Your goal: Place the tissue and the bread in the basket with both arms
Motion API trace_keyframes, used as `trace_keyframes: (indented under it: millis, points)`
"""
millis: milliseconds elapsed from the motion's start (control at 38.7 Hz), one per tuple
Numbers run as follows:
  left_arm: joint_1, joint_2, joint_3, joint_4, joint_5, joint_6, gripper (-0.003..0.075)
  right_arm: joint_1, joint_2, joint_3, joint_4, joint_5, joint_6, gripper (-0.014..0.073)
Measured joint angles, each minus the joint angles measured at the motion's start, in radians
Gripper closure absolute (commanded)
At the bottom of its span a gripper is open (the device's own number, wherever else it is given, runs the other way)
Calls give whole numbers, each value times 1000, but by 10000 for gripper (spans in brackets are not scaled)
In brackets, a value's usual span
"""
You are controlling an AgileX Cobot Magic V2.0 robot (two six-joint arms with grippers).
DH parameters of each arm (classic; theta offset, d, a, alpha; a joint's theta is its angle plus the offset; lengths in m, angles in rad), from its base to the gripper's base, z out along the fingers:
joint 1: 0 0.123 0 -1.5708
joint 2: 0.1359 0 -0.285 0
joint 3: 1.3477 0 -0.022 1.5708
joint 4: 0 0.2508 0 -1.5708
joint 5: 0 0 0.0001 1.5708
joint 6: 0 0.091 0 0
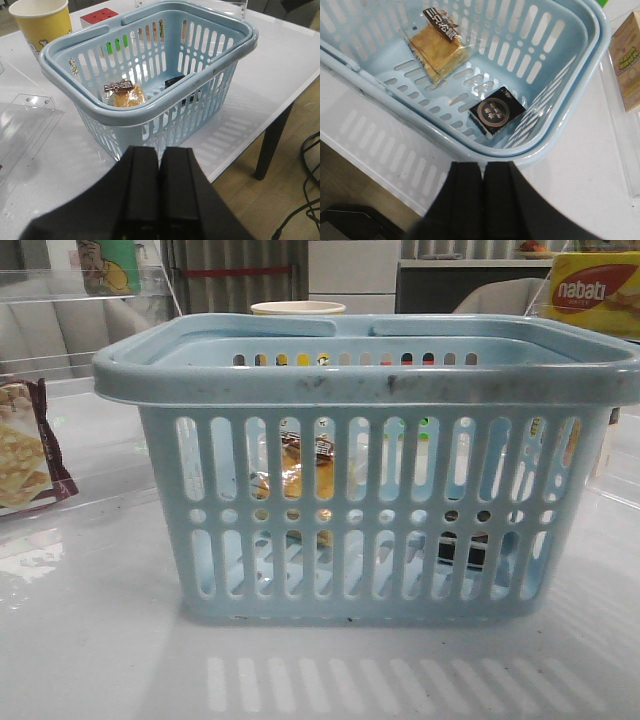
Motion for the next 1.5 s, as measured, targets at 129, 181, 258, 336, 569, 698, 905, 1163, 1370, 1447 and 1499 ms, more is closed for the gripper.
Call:
trace_keyframes:
  millis: [129,181,258,336,569,698,905,1163,1370,1447,1499]
  points:
    - [0,0,0,0,0,0,629,0,0,0,0,0,0,526]
    - [0,-2,2,0,0,0,629,0,0,0,0,1,0,526]
    - [2,-20,15,5,-7,0,629,0,0,0,0,1,0,526]
    - [44,-53,44,14,-42,0,629,0,0,0,0,1,0,526]
    - [312,-197,282,21,-338,0,629,0,0,0,0,1,-2,526]
    - [472,-274,447,15,-488,0,629,0,0,0,0,1,-2,526]
    - [630,-383,612,-25,-555,0,629,0,0,0,0,1,-2,526]
    - [659,-419,665,-39,-646,0,629,0,0,0,0,2,-2,526]
    - [659,-419,665,-41,-661,0,629,0,0,0,0,4,-2,526]
    - [659,-419,665,-41,-661,0,629,0,0,0,0,4,-2,526]
    - [659,-419,665,-41,-661,0,629,0,0,0,0,4,-2,526]
